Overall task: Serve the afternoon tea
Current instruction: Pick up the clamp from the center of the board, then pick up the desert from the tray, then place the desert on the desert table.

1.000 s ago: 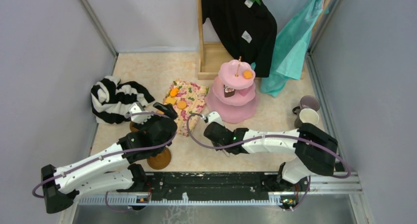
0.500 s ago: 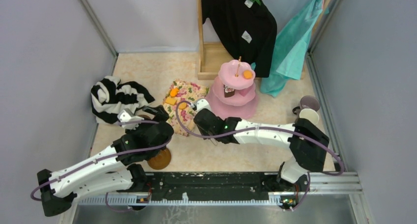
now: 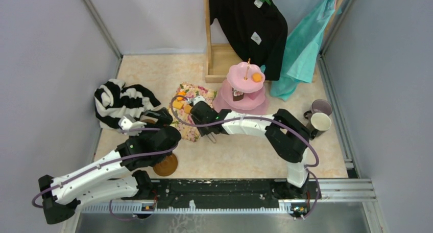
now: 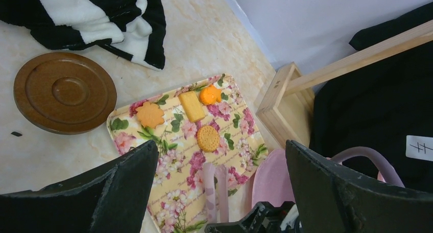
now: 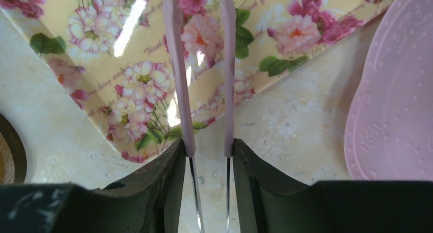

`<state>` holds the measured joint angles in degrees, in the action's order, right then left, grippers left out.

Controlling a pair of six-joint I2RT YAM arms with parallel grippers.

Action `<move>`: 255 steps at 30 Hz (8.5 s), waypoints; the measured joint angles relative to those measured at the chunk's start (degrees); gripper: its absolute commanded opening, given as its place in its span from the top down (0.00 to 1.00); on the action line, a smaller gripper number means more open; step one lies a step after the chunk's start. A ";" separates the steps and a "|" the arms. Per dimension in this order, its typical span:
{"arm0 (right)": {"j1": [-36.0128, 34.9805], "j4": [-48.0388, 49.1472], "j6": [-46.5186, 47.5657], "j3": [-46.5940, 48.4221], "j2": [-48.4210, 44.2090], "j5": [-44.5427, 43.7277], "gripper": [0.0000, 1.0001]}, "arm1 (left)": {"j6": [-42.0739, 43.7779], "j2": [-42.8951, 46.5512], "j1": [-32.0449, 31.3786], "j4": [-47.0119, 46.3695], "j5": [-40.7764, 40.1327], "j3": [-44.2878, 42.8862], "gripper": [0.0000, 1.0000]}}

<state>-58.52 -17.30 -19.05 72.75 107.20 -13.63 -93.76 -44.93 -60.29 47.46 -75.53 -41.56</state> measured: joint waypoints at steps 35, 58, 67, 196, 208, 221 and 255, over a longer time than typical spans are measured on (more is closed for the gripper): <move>3.93 -1.53 -0.07 10.12 9.57 4.15 0.44 | -1.64 -1.16 0.02 -0.09 -1.44 0.00 0.03; 4.76 6.71 2.03 2.45 7.52 2.97 0.51 | -2.25 -4.68 0.07 -0.74 -1.62 0.00 0.03; 4.81 6.34 2.10 0.79 5.79 2.51 0.56 | -2.25 -5.44 0.07 -0.83 -1.62 0.00 0.03; 2.75 -3.13 1.44 -9.46 -17.53 -5.49 0.85 | -2.84 -4.52 0.83 -1.36 -2.40 -0.74 0.03; 2.95 -3.98 -2.67 -17.57 -22.69 -7.34 0.88 | -2.62 -4.55 0.85 -1.51 -2.38 -0.74 0.03; 7.06 -2.38 -5.79 -20.04 -23.61 -8.31 0.88 | -1.42 -5.60 0.87 -2.69 -2.38 -0.74 0.03; 11.82 6.62 -11.39 -16.39 -10.40 -9.51 0.79 | -0.04 -4.37 0.94 -5.11 -2.43 1.03 0.03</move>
<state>-46.70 -10.68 -30.44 56.36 96.79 -23.14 -93.80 -49.30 -59.35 42.35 -77.95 -40.53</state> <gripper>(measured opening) 0.356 0.974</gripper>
